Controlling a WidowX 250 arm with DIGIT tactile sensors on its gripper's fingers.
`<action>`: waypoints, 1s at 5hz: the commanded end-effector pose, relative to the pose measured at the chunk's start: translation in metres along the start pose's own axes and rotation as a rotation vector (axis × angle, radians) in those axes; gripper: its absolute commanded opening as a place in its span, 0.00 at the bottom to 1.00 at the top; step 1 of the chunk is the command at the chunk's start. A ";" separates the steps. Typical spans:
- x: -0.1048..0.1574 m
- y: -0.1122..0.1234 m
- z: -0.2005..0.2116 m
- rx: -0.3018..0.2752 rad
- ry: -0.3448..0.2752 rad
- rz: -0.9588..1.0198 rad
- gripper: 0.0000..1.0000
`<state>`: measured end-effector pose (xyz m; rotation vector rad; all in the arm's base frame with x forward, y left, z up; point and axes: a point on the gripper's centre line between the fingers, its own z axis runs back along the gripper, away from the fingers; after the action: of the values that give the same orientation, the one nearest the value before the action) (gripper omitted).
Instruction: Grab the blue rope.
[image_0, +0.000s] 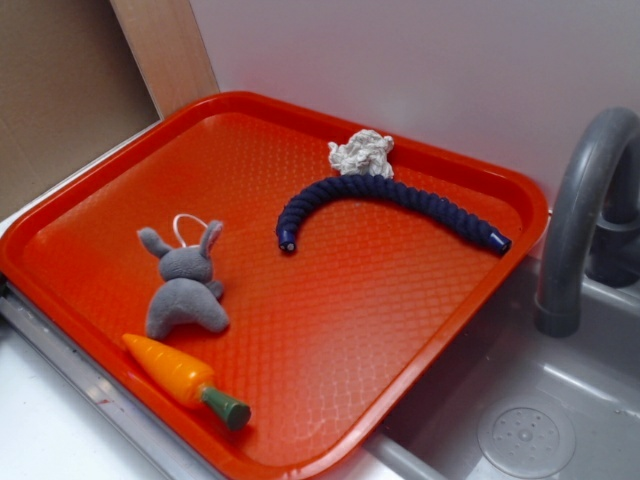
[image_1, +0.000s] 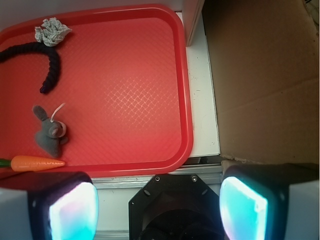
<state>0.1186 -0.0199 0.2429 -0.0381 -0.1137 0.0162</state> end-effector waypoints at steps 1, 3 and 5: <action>0.000 0.000 0.000 0.000 0.000 0.000 1.00; 0.045 -0.060 -0.016 0.093 -0.081 -0.514 1.00; 0.072 -0.116 -0.039 0.058 -0.193 -0.979 1.00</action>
<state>0.2010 -0.1304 0.2018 0.0860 -0.2548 -0.9465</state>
